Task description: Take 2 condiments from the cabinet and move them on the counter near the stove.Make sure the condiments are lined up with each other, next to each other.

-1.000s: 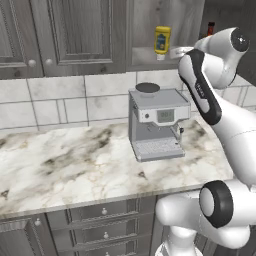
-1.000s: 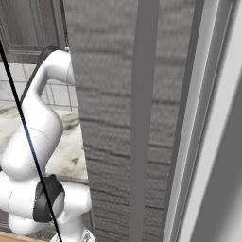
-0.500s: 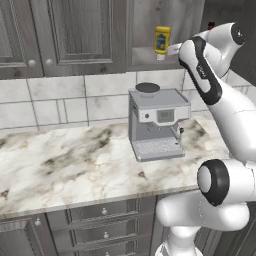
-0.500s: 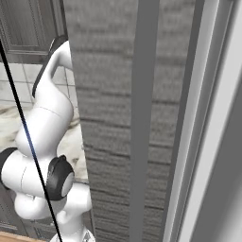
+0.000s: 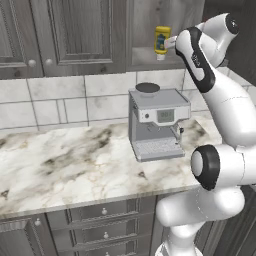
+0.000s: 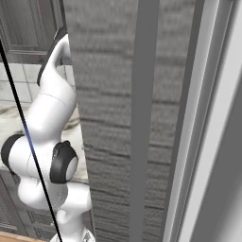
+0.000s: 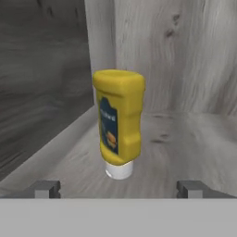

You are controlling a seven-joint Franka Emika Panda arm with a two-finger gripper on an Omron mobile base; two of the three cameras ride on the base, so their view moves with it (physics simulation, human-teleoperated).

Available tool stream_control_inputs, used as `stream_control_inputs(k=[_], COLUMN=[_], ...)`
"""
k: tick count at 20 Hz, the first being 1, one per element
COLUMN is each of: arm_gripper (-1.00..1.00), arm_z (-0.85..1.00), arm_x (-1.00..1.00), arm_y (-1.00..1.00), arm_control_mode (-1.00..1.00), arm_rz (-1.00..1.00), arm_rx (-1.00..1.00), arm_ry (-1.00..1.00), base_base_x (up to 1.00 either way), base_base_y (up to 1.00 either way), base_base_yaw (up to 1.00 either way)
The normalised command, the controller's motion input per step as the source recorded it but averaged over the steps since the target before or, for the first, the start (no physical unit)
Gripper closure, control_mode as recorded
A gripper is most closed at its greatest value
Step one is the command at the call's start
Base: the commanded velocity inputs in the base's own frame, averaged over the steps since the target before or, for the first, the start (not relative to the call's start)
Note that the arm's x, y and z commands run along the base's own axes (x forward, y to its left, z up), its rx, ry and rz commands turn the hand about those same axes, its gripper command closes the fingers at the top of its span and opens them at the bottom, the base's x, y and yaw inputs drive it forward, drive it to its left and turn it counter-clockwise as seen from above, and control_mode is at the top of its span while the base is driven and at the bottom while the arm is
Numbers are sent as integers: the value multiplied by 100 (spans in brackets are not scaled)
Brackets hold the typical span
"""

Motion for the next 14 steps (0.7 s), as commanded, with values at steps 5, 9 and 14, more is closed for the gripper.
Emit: stream_control_inputs(k=[5, 9, 14], arm_gripper=[-100, -100, -100], arm_z=[0, 0, 0], arm_x=[30, 24, 25], arm_y=[4, 0, 0], arm_control_mode=[-100, -100, -100], arm_rz=[5, 7, 7], arm_rx=[0, 0, 0], arm_ry=[5, 2, 0], base_base_x=[0, 0, 0], base_base_y=[0, 0, 0], base_base_yaw=[0, 0, 0])
